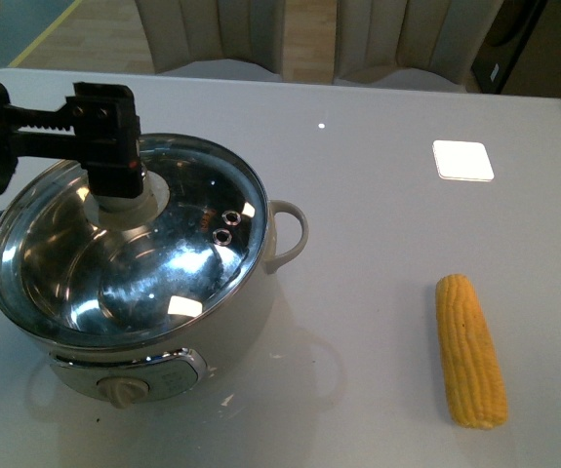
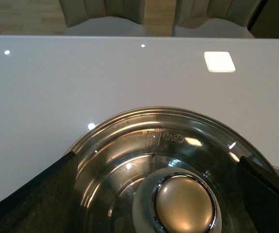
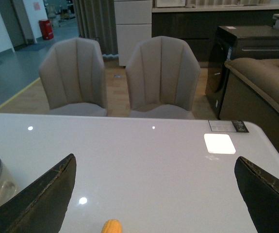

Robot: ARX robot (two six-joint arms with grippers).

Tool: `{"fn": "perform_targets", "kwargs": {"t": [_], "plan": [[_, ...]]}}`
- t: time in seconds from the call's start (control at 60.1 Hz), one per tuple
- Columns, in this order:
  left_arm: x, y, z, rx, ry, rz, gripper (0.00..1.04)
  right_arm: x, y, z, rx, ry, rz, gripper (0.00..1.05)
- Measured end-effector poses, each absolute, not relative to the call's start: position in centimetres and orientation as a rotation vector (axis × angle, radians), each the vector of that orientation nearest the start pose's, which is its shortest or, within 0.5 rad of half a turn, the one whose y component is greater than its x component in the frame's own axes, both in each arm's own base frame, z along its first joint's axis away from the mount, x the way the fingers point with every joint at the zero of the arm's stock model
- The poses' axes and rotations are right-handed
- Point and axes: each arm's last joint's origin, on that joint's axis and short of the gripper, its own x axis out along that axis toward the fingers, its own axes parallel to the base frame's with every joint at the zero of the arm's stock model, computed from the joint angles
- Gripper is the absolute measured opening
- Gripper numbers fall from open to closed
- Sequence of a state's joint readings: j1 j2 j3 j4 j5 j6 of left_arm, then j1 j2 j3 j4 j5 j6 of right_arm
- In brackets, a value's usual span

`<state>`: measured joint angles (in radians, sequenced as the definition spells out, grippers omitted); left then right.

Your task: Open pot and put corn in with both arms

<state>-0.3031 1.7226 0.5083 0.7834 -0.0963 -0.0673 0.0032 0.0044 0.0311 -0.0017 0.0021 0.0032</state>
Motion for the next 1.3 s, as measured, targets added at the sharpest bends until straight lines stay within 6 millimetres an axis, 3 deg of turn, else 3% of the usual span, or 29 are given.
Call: {"fn": "perform_targets", "kwargs": {"t": [0.399,0.865,0.964,1.214,1.297], "plan": [[28.1,-9.6,8.3,0.038,0.486,-0.212,0.98,9.6,0.0,17.4,0.003,-0.025,0.001,0.96],[29.5,-10.3,7.4,0.061,0.488,-0.224,0.97,9.6,0.0,17.4,0.003,-0.025,0.001,0.96],[29.8,-10.4,7.2,0.063,0.494,-0.222,0.86,9.6,0.0,17.4,0.003,-0.025,0.001,0.96],[30.0,-10.3,7.0,0.057,0.496,-0.211,0.46,9.6,0.0,17.4,0.003,-0.025,0.001,0.96],[30.0,-10.3,7.1,0.058,0.492,-0.206,0.43,9.6,0.0,17.4,0.003,-0.025,0.001,0.96]]}}
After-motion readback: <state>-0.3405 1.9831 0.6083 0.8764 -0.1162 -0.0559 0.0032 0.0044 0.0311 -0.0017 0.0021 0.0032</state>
